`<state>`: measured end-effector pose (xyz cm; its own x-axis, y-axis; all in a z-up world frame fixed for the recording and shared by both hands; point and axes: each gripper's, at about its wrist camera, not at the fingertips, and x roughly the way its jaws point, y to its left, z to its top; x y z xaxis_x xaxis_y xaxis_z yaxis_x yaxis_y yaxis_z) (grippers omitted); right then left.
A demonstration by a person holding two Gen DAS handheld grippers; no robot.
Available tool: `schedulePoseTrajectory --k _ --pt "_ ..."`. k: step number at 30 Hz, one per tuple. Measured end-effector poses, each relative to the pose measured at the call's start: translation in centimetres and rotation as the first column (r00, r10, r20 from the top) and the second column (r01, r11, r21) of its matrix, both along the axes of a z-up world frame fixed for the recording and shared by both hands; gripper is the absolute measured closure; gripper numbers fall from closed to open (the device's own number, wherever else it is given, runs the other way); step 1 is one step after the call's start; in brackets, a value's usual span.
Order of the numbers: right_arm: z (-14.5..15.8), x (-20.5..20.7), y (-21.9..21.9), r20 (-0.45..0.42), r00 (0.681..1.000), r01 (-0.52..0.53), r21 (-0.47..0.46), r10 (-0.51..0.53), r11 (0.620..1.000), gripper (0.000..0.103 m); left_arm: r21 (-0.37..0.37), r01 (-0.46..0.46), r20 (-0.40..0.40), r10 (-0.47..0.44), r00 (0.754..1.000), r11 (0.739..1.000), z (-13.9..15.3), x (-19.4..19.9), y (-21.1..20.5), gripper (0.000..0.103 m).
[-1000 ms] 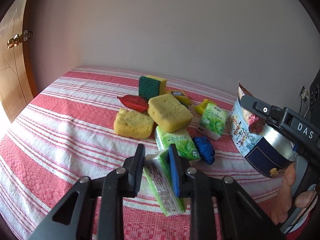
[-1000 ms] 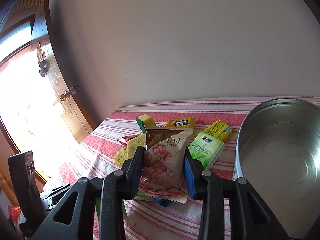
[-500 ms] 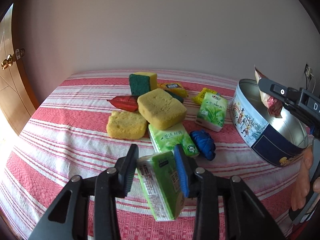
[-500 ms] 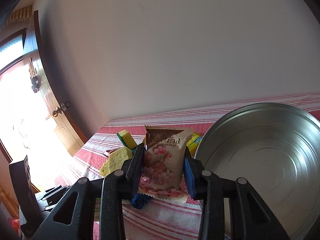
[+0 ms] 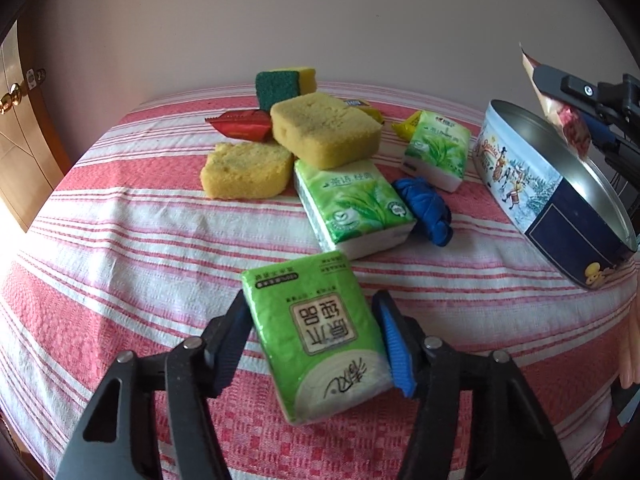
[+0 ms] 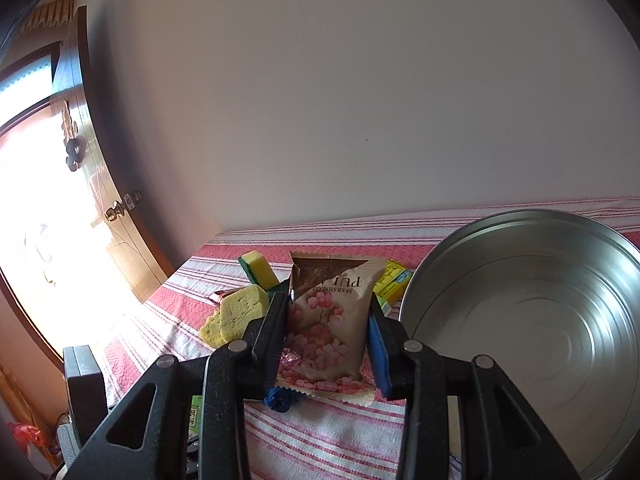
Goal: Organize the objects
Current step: 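Carry the tissue pack and candy packet with both tools over the metal tin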
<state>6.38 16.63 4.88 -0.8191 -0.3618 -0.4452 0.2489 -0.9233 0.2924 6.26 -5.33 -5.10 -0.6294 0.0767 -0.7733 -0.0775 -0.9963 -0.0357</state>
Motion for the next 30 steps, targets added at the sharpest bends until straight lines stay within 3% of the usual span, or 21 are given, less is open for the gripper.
schedulePoseTrajectory --k 5,14,18,24,30 --pt "0.3 0.4 0.0 -0.011 1.0 0.0 -0.017 0.0 1.0 0.063 0.064 -0.024 -0.017 0.026 1.0 0.998 0.3 0.5 -0.9 0.053" --pt "1.9 2.0 2.8 -0.108 0.993 0.047 -0.012 -0.048 0.999 0.063 0.083 0.034 -0.213 -0.016 0.977 0.996 7.0 0.6 1.2 0.053" --pt "1.9 2.6 6.1 -0.128 0.984 0.124 0.006 -0.122 0.992 0.063 0.093 0.107 -0.241 -0.082 0.967 0.99 8.3 -1.1 4.5 0.053" --pt "0.8 2.1 11.7 -0.077 0.968 0.241 0.015 -0.239 0.97 0.063 0.113 0.221 -0.252 -0.188 0.949 0.969 8.8 -3.4 10.5 0.053" --pt "-0.7 0.9 14.9 -0.021 0.95 0.312 0.112 -0.311 0.944 0.063 0.125 0.304 -0.228 -0.271 0.935 0.944 7.9 -5.4 16.6 0.053"
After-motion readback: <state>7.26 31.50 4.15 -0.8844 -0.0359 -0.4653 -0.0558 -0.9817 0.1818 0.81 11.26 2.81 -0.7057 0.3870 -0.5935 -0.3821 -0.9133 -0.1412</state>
